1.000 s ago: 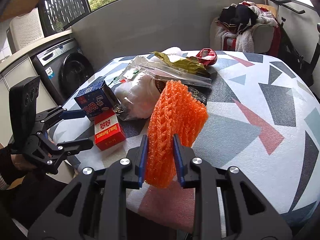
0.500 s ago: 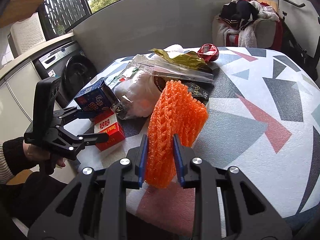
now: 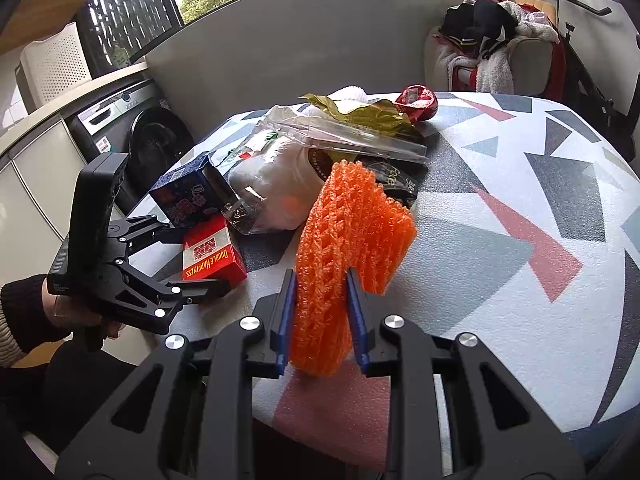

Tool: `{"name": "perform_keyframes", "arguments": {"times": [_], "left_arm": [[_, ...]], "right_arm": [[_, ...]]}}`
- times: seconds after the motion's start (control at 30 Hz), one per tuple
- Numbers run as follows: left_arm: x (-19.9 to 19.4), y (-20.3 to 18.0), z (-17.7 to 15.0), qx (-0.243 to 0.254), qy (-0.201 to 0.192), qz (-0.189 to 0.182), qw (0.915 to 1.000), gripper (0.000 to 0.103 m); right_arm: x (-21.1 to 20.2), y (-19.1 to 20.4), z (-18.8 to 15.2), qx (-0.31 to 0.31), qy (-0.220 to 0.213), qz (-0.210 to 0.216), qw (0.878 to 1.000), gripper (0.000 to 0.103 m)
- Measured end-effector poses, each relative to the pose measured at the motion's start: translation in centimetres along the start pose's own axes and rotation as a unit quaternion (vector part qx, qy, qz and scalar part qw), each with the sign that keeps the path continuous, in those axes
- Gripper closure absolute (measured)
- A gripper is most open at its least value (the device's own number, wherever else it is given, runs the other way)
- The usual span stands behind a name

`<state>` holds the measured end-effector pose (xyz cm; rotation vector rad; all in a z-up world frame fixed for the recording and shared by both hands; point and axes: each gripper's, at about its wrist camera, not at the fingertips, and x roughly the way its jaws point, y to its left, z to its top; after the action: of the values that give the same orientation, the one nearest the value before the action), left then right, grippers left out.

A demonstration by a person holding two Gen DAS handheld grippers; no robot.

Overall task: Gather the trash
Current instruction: 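Grasp the red Double Happiness box with the left gripper while the right holds the net, then carry both items over the brown bin and open both grippers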

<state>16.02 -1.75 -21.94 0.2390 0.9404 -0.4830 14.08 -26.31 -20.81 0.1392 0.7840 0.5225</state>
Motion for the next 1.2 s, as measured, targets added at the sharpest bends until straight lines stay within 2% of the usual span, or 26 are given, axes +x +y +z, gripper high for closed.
{"name": "perform_keyframes", "arguments": {"times": [0.27, 0.47, 0.6, 0.8, 1.03, 1.2], "left_arm": [[-5.1, -3.7, -3.1, -0.019, -0.042, -0.027, 0.9986, 0.013], [-8.6, -5.7, -6.7, -0.025, -0.065, -0.034, 0.997, 0.013], [-10.2, -6.2, -9.3, -0.022, -0.068, -0.025, 0.9971, 0.013], [-11.0, -6.5, -12.7, -0.032, -0.064, -0.023, 0.9972, 0.013], [-11.2, -7.4, -14.0, -0.016, -0.069, -0.021, 0.9972, 0.013], [-10.6, -6.4, -14.4, -0.043, -0.059, -0.023, 0.997, 0.013]], "right_arm": [[-1.8, 2.4, -1.0, -0.047, 0.006, 0.013, 0.999, 0.076], [-3.2, 4.7, -4.0, -0.087, 0.035, 0.023, 0.995, 0.076], [-3.8, 6.5, -6.3, -0.117, 0.063, 0.034, 0.99, 0.076], [-3.6, 8.5, -9.8, -0.138, 0.123, 0.063, 0.981, 0.076], [-2.0, 10.2, -11.3, -0.162, 0.174, 0.063, 0.969, 0.076], [0.0, 9.6, -11.9, -0.15, 0.209, 0.041, 0.966, 0.075]]}}
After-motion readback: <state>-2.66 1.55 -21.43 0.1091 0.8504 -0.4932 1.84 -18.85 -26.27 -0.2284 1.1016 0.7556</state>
